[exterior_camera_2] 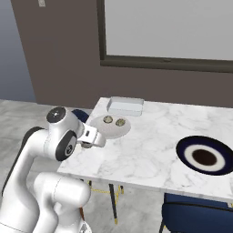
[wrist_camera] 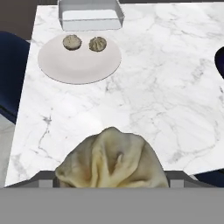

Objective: Place two dumplings into each of the tupperware containers and then place the containers in the fridge.

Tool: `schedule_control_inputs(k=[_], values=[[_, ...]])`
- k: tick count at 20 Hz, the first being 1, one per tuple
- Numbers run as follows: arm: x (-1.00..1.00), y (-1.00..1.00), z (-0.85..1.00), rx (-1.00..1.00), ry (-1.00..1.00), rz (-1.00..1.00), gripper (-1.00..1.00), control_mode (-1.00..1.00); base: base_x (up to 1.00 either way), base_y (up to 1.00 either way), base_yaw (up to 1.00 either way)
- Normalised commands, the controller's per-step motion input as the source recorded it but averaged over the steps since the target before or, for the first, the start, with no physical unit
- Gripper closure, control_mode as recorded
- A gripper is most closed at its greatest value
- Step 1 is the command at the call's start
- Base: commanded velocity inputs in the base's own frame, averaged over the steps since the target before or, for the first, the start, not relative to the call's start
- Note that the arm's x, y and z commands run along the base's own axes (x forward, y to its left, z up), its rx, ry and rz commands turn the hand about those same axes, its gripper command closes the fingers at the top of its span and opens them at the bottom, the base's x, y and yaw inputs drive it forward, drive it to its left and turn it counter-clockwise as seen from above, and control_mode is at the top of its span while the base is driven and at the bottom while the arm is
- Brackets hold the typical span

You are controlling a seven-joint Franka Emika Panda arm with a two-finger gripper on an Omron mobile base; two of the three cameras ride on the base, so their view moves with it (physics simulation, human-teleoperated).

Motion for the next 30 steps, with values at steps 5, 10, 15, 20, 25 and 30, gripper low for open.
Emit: schedule_control_inputs(k=[5, 10, 15, 20, 25, 30], values=[[0.00, 0.02, 0.01, 0.00, 0.02, 0.01, 1.00, 1.00, -0.01, -0.01, 0.02], [0.00, 0.00, 0.00, 0.00, 0.00, 0.00, 1.00, 1.00, -0.28, -0.40, 0.00], [0.00, 0.00, 0.00, 0.00, 0.00, 0.00, 1.00, 1.00, -0.45, -0.53, 0.00], [0.00, 0.00, 0.00, 0.00, 0.00, 0.00, 1.00, 1.00, -0.18, -0.48, 0.00], [0.00, 0.00, 0.00, 0.00, 0.00, 0.00, 1.00, 1.00, -0.03, -0.87, 0.00], [0.00, 0.00, 0.00, 0.00, 0.00, 0.00, 1.00, 1.00, -0.75, -0.47, -0.05]])
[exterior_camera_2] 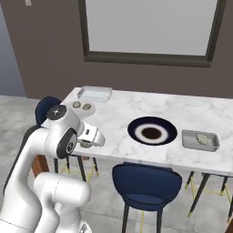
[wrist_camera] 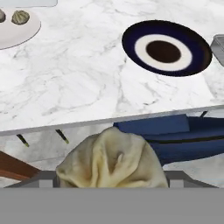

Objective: Place two dumplings into each of the tupperware containers and then place the containers in the fridge.

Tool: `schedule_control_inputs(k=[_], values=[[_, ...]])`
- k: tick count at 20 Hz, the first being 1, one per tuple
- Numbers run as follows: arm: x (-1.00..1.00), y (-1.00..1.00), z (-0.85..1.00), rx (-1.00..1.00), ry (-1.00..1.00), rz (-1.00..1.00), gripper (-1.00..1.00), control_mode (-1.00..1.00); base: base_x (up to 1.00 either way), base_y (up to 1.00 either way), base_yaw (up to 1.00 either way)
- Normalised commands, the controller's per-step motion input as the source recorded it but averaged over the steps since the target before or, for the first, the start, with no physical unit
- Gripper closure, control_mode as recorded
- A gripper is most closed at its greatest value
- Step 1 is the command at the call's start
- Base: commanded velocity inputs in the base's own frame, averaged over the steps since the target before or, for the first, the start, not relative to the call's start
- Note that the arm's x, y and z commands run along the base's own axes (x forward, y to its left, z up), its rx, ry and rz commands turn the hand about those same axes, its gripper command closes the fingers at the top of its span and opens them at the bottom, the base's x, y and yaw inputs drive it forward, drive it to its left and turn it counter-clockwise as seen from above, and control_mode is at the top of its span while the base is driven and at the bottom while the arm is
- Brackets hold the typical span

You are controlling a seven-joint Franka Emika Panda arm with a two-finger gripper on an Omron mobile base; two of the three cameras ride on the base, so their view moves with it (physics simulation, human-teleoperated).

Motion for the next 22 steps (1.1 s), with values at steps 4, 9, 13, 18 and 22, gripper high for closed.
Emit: schedule_control_inputs(k=[4, 9, 13, 18, 22], values=[[0.00, 0.00, 0.00, 0.00, 0.00, 0.00, 1.00, 1.00, -0.20, -0.15, -0.06], [0.00, 0.00, 0.00, 0.00, 0.00, 0.00, 1.00, 1.00, 0.64, -0.34, -0.02], [0.00, 0.00, 0.00, 0.00, 0.00, 0.00, 1.00, 1.00, 0.70, -0.77, 0.00], [0.00, 0.00, 0.00, 0.00, 0.00, 0.00, 1.00, 1.00, 0.29, -0.98, 0.00], [0.00, 0.00, 0.00, 0.00, 0.00, 0.00, 1.00, 1.00, -0.04, -1.00, 0.00]])
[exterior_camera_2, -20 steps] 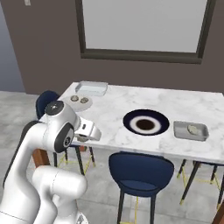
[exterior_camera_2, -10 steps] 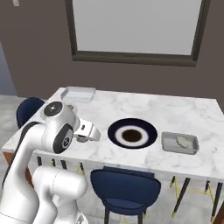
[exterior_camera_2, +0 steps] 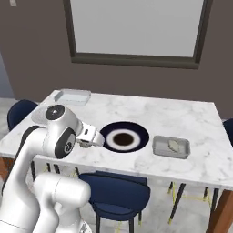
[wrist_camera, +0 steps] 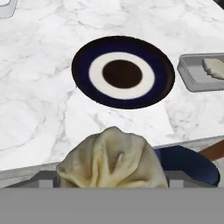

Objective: Place two dumplings into each of the tupperware containers and then place the containers in the fridge.

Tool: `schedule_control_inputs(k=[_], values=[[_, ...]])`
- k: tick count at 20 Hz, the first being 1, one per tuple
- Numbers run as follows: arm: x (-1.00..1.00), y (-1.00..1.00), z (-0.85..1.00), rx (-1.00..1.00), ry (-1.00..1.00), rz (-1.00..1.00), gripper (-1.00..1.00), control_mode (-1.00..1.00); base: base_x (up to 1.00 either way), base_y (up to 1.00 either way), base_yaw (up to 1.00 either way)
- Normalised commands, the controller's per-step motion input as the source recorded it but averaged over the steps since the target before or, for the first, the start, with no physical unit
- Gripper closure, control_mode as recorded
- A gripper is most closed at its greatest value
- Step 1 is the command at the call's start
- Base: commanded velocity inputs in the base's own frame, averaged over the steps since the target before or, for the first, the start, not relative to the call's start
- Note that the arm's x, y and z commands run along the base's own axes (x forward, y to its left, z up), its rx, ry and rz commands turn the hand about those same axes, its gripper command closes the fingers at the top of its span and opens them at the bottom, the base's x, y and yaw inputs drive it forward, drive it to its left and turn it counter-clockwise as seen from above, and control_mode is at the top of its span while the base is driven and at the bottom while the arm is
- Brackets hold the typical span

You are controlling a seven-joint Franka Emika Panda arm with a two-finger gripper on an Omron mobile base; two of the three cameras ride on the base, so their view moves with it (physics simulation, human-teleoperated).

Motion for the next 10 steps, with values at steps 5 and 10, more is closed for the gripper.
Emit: schedule_control_inputs(k=[5, 10], values=[[0.00, 0.00, 0.00, 0.00, 0.00, 0.00, 1.00, 1.00, -0.20, -0.94, 0.00], [0.00, 0.00, 0.00, 0.00, 0.00, 0.00, 1.00, 1.00, 0.14, -0.86, 0.00]])
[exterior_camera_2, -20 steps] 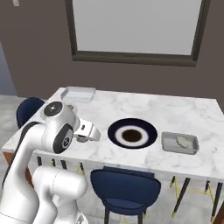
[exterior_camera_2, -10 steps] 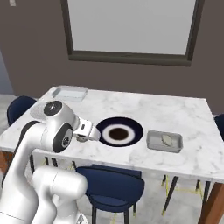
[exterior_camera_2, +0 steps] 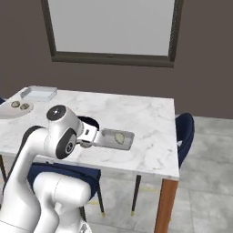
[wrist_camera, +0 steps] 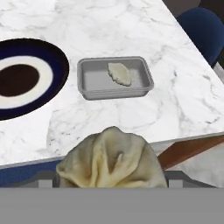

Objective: Place two dumplings into each of the tupperware containers and then place the containers in the fridge.

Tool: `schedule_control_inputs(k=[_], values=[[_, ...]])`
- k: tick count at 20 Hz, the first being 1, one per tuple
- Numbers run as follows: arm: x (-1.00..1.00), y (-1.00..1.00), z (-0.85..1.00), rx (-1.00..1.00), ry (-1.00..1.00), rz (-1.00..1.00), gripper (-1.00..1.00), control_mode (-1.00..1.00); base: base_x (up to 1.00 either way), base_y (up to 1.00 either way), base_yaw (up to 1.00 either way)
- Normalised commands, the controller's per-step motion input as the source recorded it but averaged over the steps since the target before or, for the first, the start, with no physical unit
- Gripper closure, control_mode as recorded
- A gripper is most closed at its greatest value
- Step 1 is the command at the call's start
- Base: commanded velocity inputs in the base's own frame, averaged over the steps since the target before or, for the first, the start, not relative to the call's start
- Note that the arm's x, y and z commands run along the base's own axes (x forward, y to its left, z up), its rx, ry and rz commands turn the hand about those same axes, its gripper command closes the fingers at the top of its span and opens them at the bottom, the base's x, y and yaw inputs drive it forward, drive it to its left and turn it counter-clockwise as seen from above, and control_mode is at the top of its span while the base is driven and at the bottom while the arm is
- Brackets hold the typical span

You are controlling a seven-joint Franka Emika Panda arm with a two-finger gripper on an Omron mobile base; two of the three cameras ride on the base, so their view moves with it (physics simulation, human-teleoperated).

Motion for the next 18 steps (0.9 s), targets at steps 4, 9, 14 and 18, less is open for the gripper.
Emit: schedule_control_inputs(k=[4, 9, 14, 18], values=[[0.31, -0.32, 0.00, 0.08, 0.06, 0.00, 1.00, -1.00, 0.08, -0.18, 0.00], [0.91, 0.07, 0.00, 0.06, 0.01, 0.02, 1.00, -1.00, 0.00, 0.00, 0.00], [0.94, 0.08, -0.12, -0.01, 0.13, 0.00, 1.00, -1.00, 0.00, 0.00, 0.00], [0.92, 0.00, -0.60, -0.09, 0.36, 0.00, 1.00, -1.00, 0.00, 0.00, 0.00]])
